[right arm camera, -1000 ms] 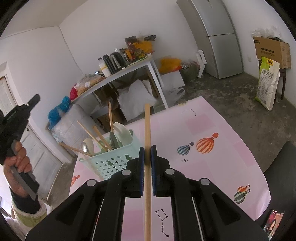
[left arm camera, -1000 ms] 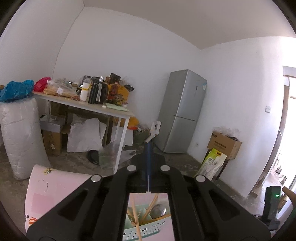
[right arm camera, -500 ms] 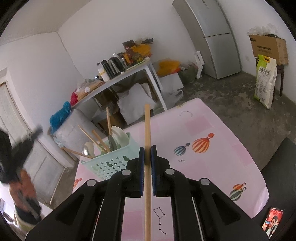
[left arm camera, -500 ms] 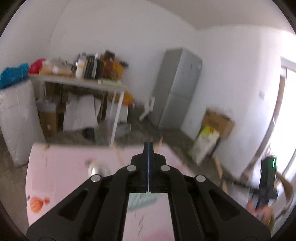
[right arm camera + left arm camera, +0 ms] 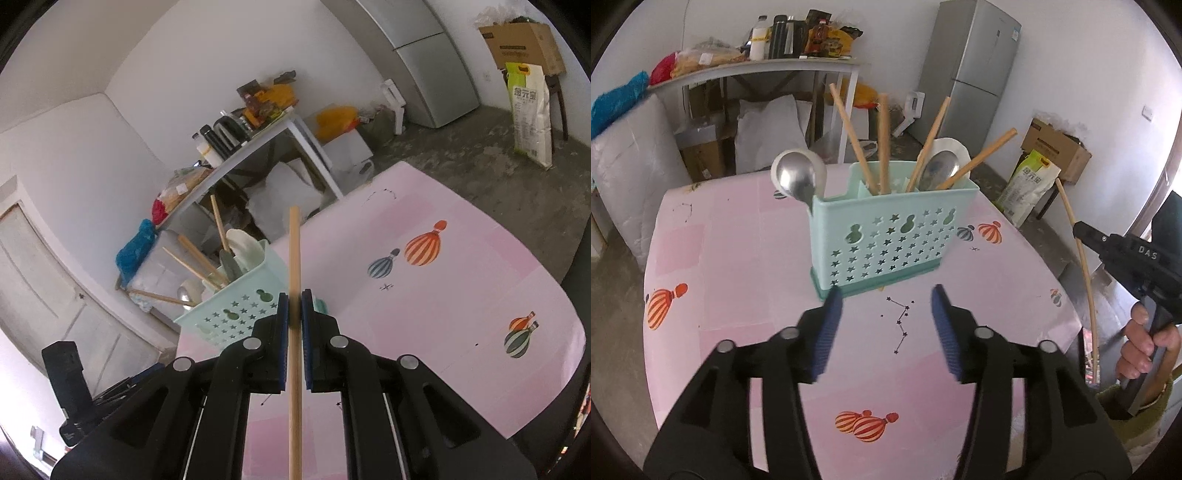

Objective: Organize utensils

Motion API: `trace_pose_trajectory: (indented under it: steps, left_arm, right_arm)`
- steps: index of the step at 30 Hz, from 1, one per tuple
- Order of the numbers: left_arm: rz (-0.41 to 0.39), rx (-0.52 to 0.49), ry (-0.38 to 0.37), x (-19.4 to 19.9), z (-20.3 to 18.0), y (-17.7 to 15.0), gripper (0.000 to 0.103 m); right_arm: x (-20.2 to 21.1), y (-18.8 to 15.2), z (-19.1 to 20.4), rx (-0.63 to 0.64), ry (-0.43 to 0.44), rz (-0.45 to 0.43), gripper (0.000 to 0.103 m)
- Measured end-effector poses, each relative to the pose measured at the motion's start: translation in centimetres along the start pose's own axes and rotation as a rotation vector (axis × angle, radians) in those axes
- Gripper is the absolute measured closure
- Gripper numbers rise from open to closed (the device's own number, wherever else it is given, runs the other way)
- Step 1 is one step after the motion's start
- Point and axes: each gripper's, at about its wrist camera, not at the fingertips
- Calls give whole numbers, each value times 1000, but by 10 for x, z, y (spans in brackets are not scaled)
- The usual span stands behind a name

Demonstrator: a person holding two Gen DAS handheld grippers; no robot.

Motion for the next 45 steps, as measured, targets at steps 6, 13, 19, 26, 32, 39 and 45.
trace_pose_trajectory:
  steps: [6, 13, 19, 26, 32, 39, 45]
  left_arm:
    - [5, -20, 22, -6, -20, -3, 40]
    - [20, -42, 42, -12, -30, -9, 34]
    - [14, -59, 61, -7, -36, -15, 32]
    - [-8, -71, 67, -4, -40, -22, 29]
    - [-28, -43, 70, -4, -35, -28, 29]
    - [-34, -21, 110, -9, -19, -33, 24]
    - [-20, 6, 135, -11, -3, -37, 22]
  right_arm:
    - [4, -4, -2, 2, 35, 7, 96]
    - [4, -6, -9, -35, 72, 19, 96]
    - [2, -8, -9, -37, 86, 31, 96]
    - [3, -8, -14, -45, 101, 41, 96]
    - [14, 8, -14, -47, 153, 14, 96]
    - [31, 46, 32, 60, 273, -124, 96]
    - [22, 79, 79, 110, 410, -257, 96]
Point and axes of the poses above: each gripper's, at about its wrist camera, not at the fingertips, and x roughly against the way its jaws point, z to its left, y to its top, and after that the axes turned 13 degrees about -y, right-handed
